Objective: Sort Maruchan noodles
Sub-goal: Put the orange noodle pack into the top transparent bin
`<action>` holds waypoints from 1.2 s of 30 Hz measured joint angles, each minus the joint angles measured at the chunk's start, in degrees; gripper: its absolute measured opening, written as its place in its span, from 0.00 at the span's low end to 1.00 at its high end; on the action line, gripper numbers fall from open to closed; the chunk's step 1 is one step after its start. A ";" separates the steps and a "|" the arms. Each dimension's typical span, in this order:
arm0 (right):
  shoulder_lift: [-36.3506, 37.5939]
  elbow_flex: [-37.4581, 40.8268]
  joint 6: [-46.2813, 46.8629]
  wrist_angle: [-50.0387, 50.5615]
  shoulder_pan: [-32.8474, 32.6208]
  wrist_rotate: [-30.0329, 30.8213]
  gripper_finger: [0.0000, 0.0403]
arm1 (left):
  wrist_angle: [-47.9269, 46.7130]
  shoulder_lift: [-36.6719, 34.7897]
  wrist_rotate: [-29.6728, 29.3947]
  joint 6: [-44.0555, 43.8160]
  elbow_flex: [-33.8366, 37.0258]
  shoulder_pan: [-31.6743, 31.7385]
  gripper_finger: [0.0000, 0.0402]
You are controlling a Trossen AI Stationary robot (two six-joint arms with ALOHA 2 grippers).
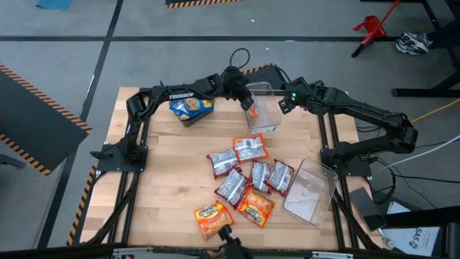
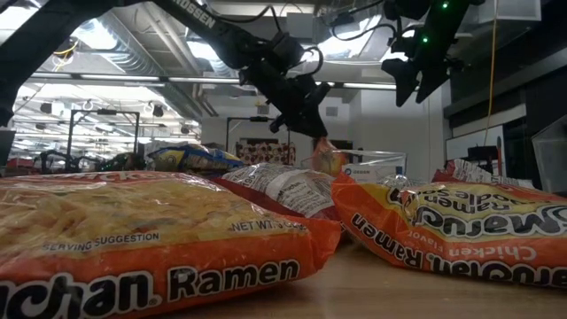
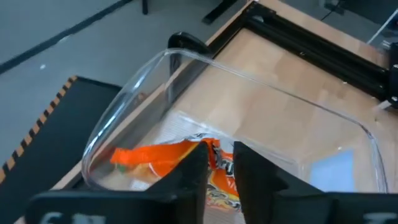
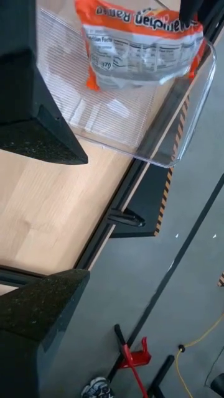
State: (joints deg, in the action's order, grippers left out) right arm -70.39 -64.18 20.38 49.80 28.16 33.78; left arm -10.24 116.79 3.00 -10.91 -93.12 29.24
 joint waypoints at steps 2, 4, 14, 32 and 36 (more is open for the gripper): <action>0.00 0.00 -0.24 0.00 0.00 -0.31 0.69 | -0.89 0.00 -0.01 -0.31 0.03 0.26 0.22; 0.00 0.00 -0.87 -0.09 0.00 -0.35 0.69 | -0.10 0.00 0.18 -0.36 0.07 0.68 0.25; 0.00 0.02 -2.83 -0.57 0.00 -0.38 0.69 | 13.35 6.84 7.96 -8.96 0.11 1.50 0.28; -11.12 3.02 -23.37 -21.98 -0.07 -21.81 0.69 | 9.26 -17.59 6.09 -5.13 -0.68 5.89 0.27; -16.81 3.04 -26.39 -23.14 -0.07 -29.03 0.69 | 4.44 -20.94 1.06 -0.20 -0.66 5.63 0.27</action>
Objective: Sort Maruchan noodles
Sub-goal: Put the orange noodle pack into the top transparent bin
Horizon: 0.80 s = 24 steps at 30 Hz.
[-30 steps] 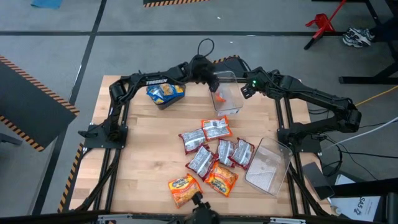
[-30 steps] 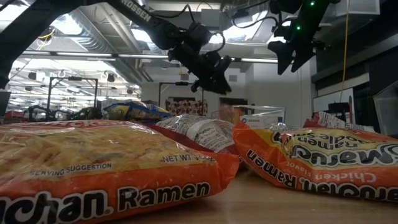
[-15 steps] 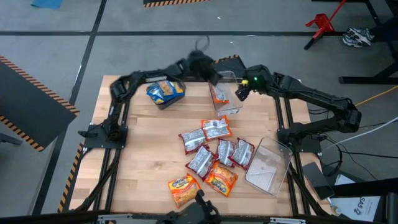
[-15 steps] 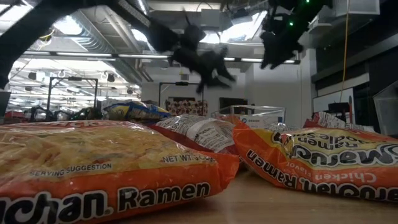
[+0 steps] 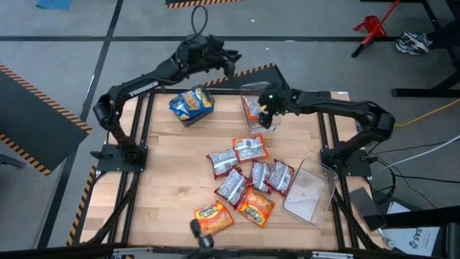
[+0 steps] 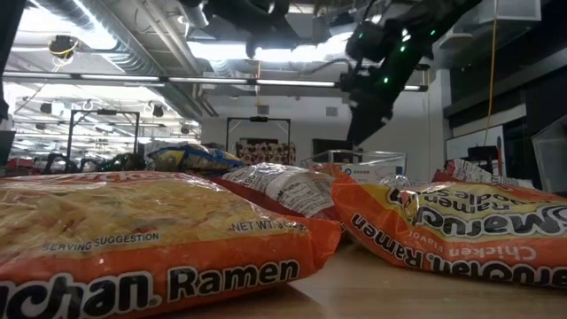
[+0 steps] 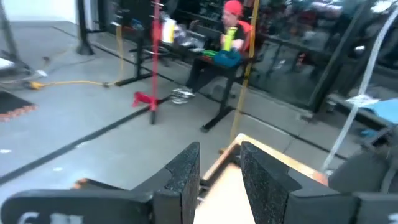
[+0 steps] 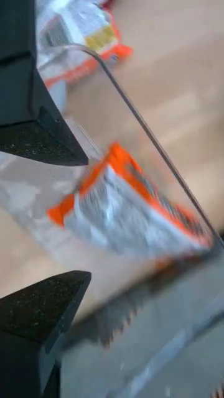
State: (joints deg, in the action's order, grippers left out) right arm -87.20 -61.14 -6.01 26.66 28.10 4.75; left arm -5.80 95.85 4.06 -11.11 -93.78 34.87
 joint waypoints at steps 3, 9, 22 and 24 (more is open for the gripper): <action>-2.81 0.00 -1.01 -0.16 -0.04 -1.44 0.69 | -3.32 -1.51 -0.91 1.56 0.00 0.00 0.27; -4.55 0.00 -6.91 -2.81 -0.23 -4.27 0.69 | -8.73 -1.83 -1.87 2.71 0.02 0.00 0.27; -5.47 -0.02 -13.87 -7.56 -1.11 -3.31 0.69 | -11.83 -1.83 -2.19 2.75 0.02 0.46 0.27; -6.54 -0.02 -13.87 -7.56 -1.13 -3.65 0.69 | -11.83 -1.83 -2.19 2.75 0.02 0.42 0.27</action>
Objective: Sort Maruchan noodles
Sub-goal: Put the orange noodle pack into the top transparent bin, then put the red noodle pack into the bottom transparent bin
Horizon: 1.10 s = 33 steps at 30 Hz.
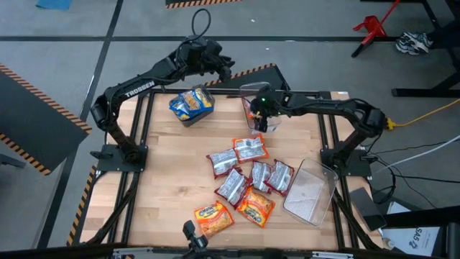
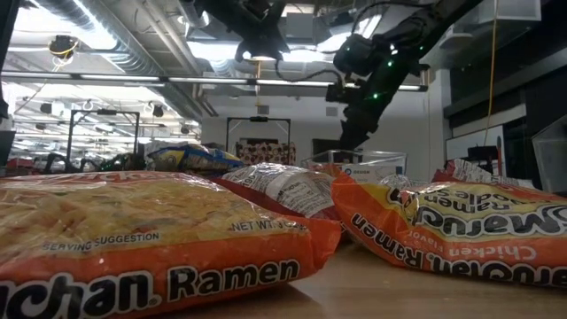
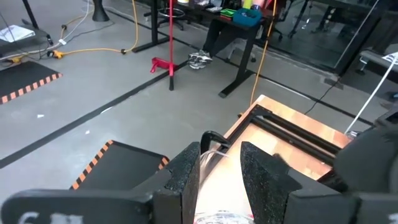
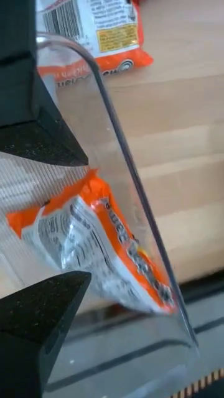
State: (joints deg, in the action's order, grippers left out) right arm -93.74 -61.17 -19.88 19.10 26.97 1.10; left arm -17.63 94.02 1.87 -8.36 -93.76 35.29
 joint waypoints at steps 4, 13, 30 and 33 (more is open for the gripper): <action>-3.00 0.00 -0.06 0.02 -0.01 0.46 0.69 | 0.00 0.00 0.04 0.00 0.00 0.06 0.27; -5.41 -0.16 0.04 -3.32 -0.01 6.00 0.68 | 0.03 0.00 -1.33 0.02 0.00 0.19 0.27; 0.43 -8.18 3.14 7.28 0.10 4.35 0.04 | -1.79 0.00 -0.51 1.01 0.00 0.60 0.27; 3.56 -12.63 3.38 15.54 0.10 4.06 0.09 | -5.03 -0.07 5.50 1.70 0.00 0.75 0.27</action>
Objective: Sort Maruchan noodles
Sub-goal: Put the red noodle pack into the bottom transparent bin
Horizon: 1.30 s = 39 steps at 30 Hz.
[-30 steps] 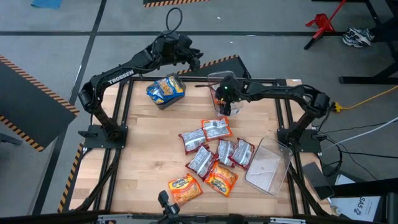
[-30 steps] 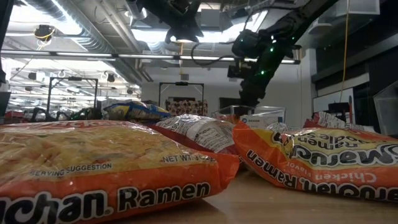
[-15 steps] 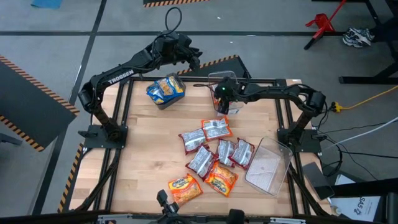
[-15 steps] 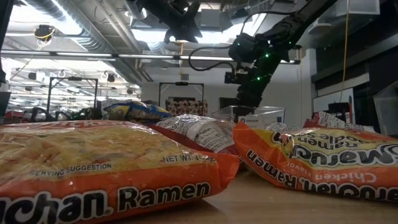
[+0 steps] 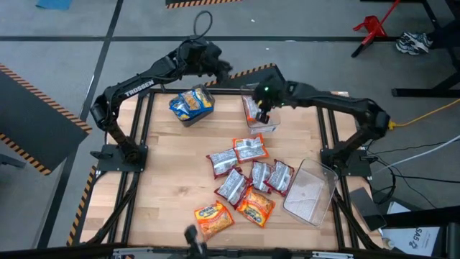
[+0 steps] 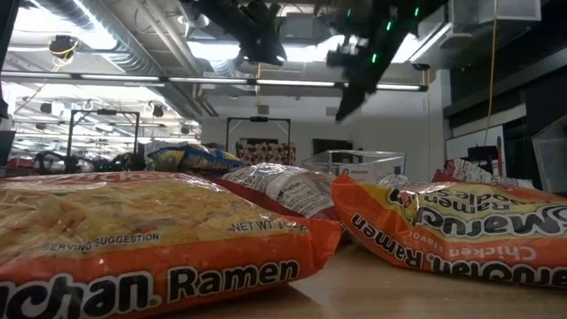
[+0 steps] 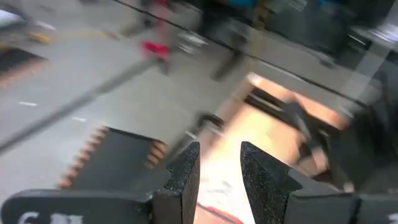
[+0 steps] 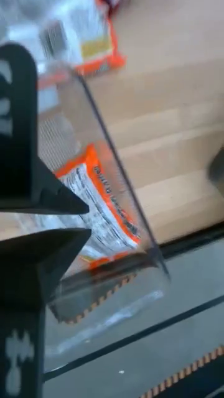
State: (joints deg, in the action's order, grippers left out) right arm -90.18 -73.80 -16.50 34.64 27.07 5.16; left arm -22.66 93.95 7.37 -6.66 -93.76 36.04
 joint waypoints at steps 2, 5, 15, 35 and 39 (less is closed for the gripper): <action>2.35 -2.92 0.01 5.02 0.00 -1.96 0.13 | -5.78 -0.75 9.35 3.22 0.05 0.39 0.27; 4.85 -5.40 -0.26 12.23 -0.03 -3.44 0.17 | -20.46 -2.52 19.62 10.31 0.00 -0.80 0.27; 9.30 -5.71 0.04 20.93 -0.04 -5.82 0.49 | -45.51 -2.61 19.57 18.95 7.02 -18.42 0.35; 9.30 -2.95 3.16 22.13 -0.04 -7.77 0.86 | -6.73 -2.80 5.58 15.61 36.59 -26.82 0.61; 9.30 -2.95 3.16 22.13 -0.04 -7.77 0.86 | -0.48 -2.80 5.47 11.69 41.20 -27.05 0.61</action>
State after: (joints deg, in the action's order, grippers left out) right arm -80.88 -76.75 -13.34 56.77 27.03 -2.61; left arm -23.14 91.15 12.84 5.03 -52.56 8.98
